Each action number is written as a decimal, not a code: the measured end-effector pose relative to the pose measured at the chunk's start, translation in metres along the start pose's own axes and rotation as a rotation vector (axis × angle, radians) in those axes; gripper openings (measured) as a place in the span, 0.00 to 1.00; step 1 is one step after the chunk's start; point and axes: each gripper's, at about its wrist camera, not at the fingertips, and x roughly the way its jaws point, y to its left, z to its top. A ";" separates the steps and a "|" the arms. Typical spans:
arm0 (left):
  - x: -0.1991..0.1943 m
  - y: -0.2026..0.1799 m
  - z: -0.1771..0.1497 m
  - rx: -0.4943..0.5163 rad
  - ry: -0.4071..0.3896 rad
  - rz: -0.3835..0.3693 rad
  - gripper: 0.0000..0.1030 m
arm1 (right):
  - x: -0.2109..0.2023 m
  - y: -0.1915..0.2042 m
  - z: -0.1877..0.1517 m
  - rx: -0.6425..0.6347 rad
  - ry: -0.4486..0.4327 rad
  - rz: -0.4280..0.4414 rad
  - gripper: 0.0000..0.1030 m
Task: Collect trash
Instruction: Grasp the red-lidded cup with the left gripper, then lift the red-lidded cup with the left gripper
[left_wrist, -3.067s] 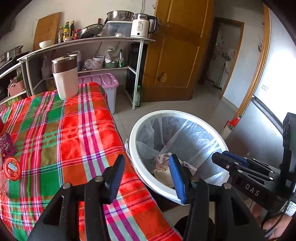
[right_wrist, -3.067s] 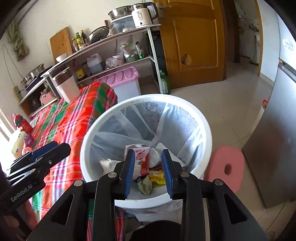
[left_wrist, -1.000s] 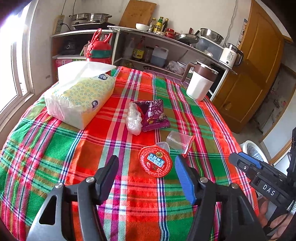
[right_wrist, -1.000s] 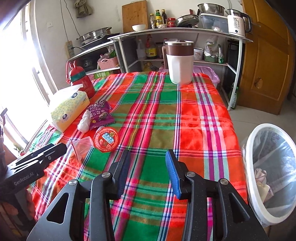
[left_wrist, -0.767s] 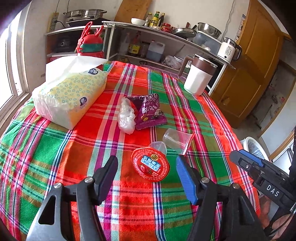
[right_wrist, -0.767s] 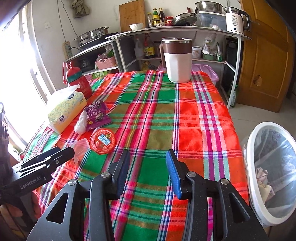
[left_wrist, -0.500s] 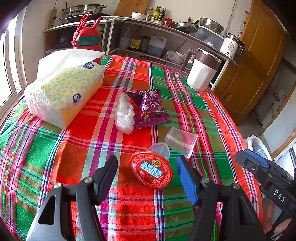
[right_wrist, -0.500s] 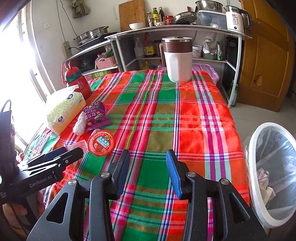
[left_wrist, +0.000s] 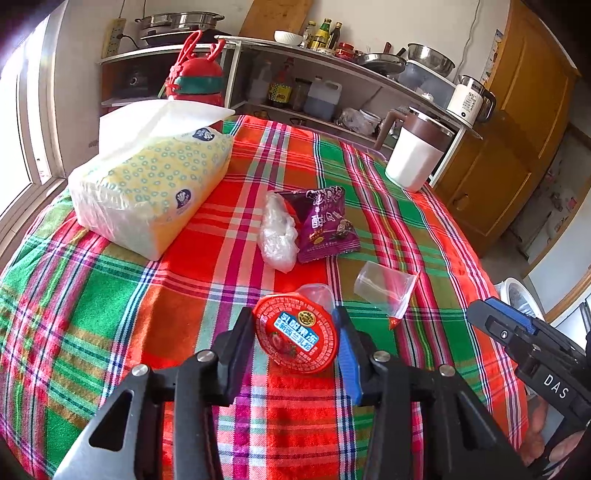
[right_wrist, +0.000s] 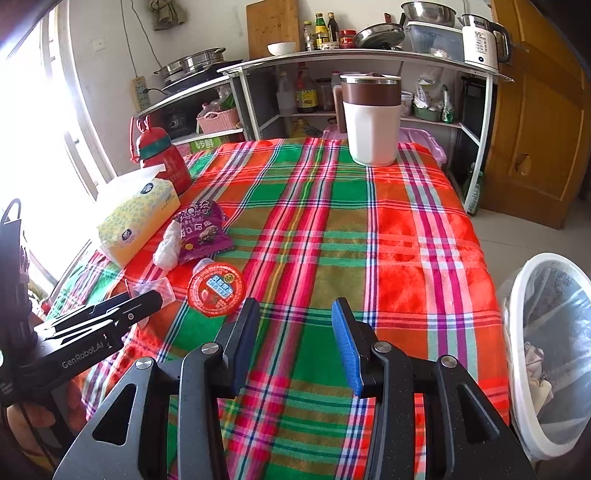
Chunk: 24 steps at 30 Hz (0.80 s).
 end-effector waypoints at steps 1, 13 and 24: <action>-0.002 0.002 0.000 0.001 -0.006 0.008 0.43 | 0.001 0.002 0.000 -0.001 0.002 0.004 0.41; -0.019 0.033 -0.005 -0.050 -0.039 0.079 0.43 | 0.016 0.042 0.010 -0.094 -0.015 0.111 0.53; -0.015 0.044 -0.008 -0.074 -0.024 0.069 0.43 | 0.051 0.061 0.022 -0.174 0.042 0.122 0.56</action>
